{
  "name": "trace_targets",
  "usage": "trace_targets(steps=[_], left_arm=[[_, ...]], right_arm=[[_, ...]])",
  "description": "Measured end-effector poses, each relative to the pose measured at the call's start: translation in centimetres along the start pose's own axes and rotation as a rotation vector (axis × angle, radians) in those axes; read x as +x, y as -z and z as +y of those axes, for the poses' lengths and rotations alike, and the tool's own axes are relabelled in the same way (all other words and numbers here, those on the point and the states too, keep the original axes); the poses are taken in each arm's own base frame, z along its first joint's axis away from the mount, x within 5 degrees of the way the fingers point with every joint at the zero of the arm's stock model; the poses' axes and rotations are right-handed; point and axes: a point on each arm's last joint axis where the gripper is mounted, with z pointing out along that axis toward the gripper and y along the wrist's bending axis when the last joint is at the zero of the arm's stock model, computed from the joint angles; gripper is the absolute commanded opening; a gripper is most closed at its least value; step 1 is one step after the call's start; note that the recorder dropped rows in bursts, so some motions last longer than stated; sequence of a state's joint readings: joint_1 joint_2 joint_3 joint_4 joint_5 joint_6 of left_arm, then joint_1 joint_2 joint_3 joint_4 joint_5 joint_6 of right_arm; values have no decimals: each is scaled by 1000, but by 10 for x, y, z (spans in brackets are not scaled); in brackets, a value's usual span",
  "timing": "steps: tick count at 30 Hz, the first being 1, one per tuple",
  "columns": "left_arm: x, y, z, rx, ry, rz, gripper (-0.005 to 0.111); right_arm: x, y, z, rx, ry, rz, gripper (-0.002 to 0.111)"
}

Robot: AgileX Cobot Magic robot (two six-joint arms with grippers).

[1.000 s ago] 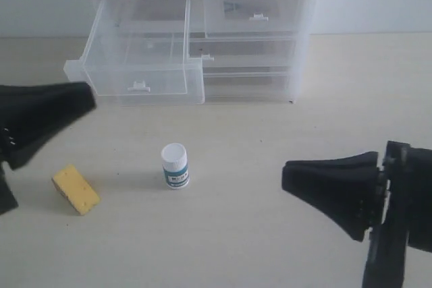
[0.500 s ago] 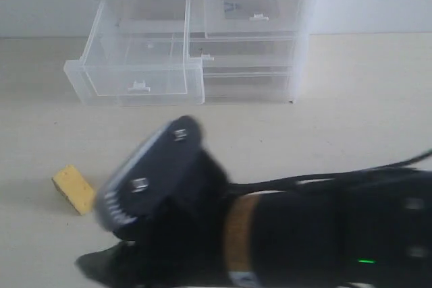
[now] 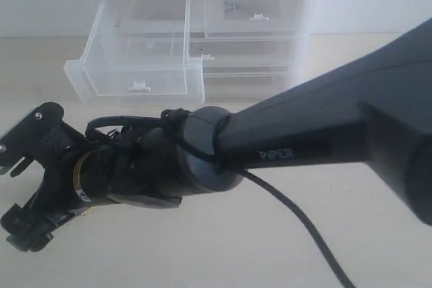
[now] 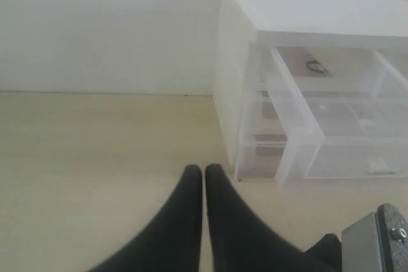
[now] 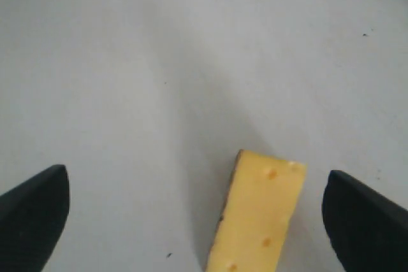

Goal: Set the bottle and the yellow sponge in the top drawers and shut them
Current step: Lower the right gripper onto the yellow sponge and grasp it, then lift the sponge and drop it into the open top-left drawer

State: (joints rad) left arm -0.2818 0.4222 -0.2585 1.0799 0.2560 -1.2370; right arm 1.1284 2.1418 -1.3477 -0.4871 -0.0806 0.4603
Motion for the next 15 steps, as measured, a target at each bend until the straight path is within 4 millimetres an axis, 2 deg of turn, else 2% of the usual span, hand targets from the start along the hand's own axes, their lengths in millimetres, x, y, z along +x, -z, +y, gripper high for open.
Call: trace_targets(steps=[5,8,9,10,12,13,15], left_arm=[[-2,0,5,-57,15,-26,4],[-3,0,5,-57,19,-30,4],[-3,0,5,-57,18,-30,4],[-3,0,5,-57,18,-30,4],[-3,0,5,-57,21,-30,4],[-3,0,5,-57,20,-30,4],[-3,0,5,-56,19,-31,4]], right_arm=[[5,-22,-23,47,-22,22,105],[10,-35,-30,61,-26,36,92],[11,-38,-30,62,-26,39,83],[13,-42,-32,67,-24,50,70],[16,-48,-32,71,-20,61,27],[17,-49,-34,75,-19,66,0],[17,-51,-34,76,-19,66,1]])
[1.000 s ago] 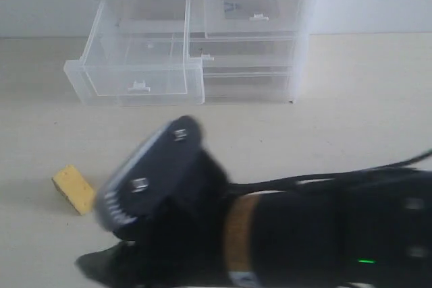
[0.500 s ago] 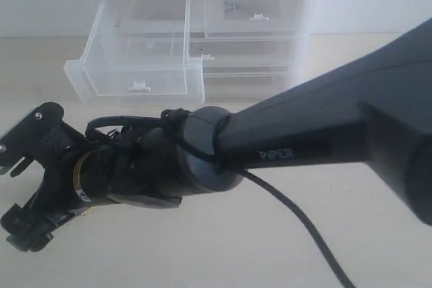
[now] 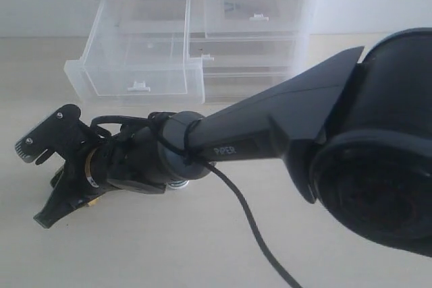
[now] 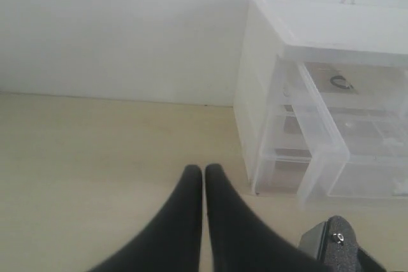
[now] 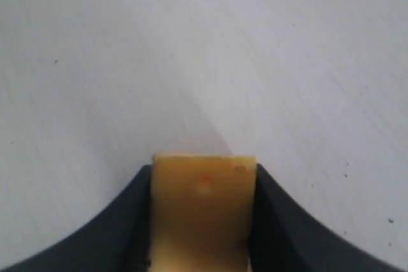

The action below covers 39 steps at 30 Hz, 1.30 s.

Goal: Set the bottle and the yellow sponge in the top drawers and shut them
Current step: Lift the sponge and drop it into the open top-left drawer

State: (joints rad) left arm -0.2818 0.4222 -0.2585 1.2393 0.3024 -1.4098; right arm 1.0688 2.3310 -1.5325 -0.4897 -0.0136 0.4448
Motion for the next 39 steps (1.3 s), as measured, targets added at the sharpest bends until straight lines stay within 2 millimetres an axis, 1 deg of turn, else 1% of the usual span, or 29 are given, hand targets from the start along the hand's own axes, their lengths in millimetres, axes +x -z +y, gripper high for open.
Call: trace_targets(steps=[3,5,6,8,11,12,14,15,17,18,20,21,23,25,26,28,31,33,35,36,37,38,39], left_arm=[[0,0,0,0,-7,-2,4],[0,0,1,-8,-10,-2,4],[0,0,1,-13,-12,-2,4],[0,0,2,-25,-8,-1,4],[0,0,3,-32,-1,0,4],[0,0,3,-32,-1,0,4],[0,0,3,-32,2,0,4],[-2,1,2,-24,22,-8,4],[-3,1,2,-26,17,-13,4],[-2,1,3,-29,16,-11,4],[-2,1,3,-32,16,-10,4],[-2,1,3,-32,16,-10,4],[-1,1,3,-32,16,-9,4],[-1,1,3,-30,16,-9,4],[-1,1,3,-26,16,-9,4],[-1,1,3,-25,15,-8,4],[-1,1,3,-25,15,-8,4],[-1,1,3,-25,15,-8,4],[-1,1,3,-25,15,-8,4],[-1,1,2,-23,15,-9,4],[-1,1,2,-18,15,-9,4],[-1,1,2,-16,15,-10,4],[-1,1,1,-11,15,-10,4]], right_arm=[[0,2,0,8,-12,14,1],[-6,10,2,29,-26,42,1],[-12,18,3,48,-27,65,1],[-24,38,9,83,-12,111,1],[-50,78,29,107,41,132,1],[-61,97,42,107,75,134,1],[-73,125,61,93,125,122,1],[-74,140,68,96,141,141,1],[-72,163,74,95,159,156,1],[-77,180,75,89,163,132,1],[-81,204,70,86,148,96,1],[-87,222,63,87,119,60,1],[-94,247,53,84,79,6,1],[-101,267,46,86,76,-47,1],[-103,272,42,89,75,-74,1],[-111,274,32,87,53,-148,1],[-119,264,1,118,3,-247,1],[-120,250,-28,154,-34,-295,1],[-116,233,-58,187,-83,-328,2],[-112,223,-71,194,-120,-346,5],[-108,213,-81,197,-154,-349,11],[-103,203,-91,205,-180,-348,21],[-99,195,-100,215,-200,-338,33]])
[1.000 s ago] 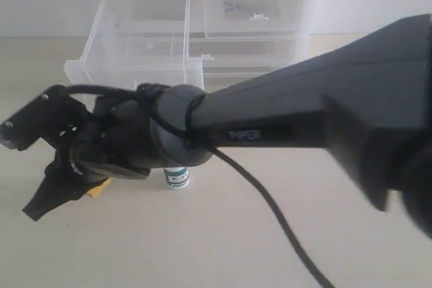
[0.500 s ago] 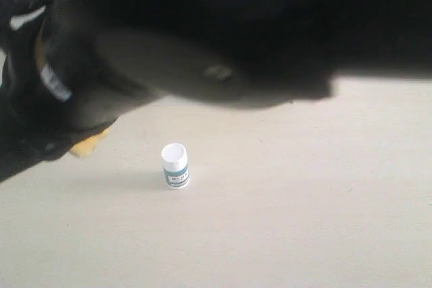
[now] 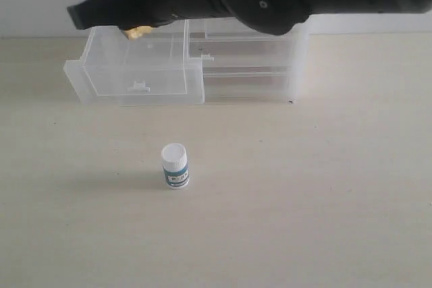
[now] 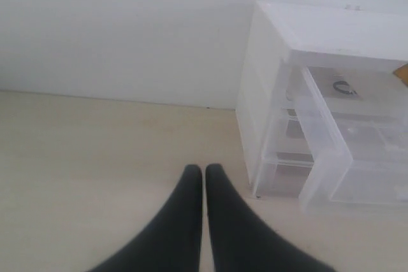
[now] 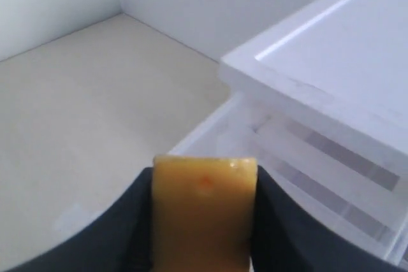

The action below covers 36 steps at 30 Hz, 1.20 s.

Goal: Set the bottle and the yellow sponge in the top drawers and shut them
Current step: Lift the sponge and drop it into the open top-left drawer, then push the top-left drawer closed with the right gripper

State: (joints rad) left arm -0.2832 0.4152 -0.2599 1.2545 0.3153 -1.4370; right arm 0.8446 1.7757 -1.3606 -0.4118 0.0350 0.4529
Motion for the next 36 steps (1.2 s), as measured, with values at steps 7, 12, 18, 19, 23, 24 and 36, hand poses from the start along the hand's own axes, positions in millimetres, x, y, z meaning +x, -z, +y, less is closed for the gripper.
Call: trace_targets(steps=[7,12,18,19,23,24,36], left_arm=[[0,0,-1,8,0,-1,4],[0,0,-1,11,0,-1,4],[0,0,-2,24,0,-3,4],[0,0,-3,28,0,-4,4],[-1,0,-4,45,0,-6,4],[-1,0,-4,47,0,-6,4],[1,0,-5,59,-1,-4,4]], right_arm=[[7,-27,-14,25,-62,8,105],[4,-22,-16,45,-68,33,70],[-25,30,-9,100,-8,99,6],[-28,42,-3,93,11,101,5],[-9,73,26,15,76,134,5],[2,76,34,-13,93,152,5],[84,26,63,-144,107,247,5]])
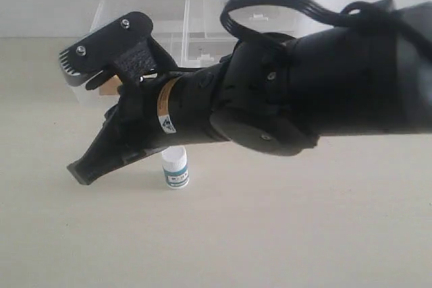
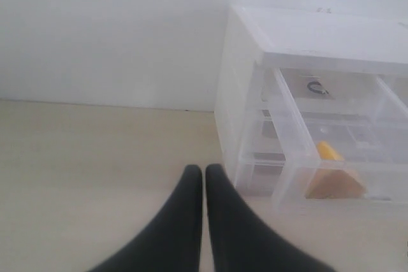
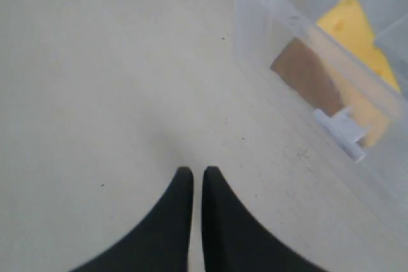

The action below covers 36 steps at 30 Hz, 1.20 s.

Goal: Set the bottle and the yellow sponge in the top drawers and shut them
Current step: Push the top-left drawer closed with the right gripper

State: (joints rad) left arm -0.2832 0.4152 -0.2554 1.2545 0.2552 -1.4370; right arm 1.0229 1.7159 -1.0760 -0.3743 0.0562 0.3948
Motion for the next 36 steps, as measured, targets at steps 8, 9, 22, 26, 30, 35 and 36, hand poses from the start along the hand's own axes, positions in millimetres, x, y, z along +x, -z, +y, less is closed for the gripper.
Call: trace_targets(steps=[8,9,22,26,30,35,36], left_arm=[[1,0,0,0,0,2,4],[1,0,0,0,0,2,4],[1,0,-1,8,0,1,4],[1,0,-1,11,0,0,4],[1,0,-1,11,0,0,4],[1,0,-1,11,0,0,4],[1,0,-1,11,0,0,4]], right_arm=[[-21,-7,-21,45,29,-52,5],[-25,-8,-23,50,32,-61,5],[-55,-9,-57,143,45,-103,5],[-54,-8,-51,153,29,-43,5],[-46,-10,-27,132,96,60,5],[-37,-18,-20,127,137,108,5],[-36,-20,-22,133,136,115,5]])
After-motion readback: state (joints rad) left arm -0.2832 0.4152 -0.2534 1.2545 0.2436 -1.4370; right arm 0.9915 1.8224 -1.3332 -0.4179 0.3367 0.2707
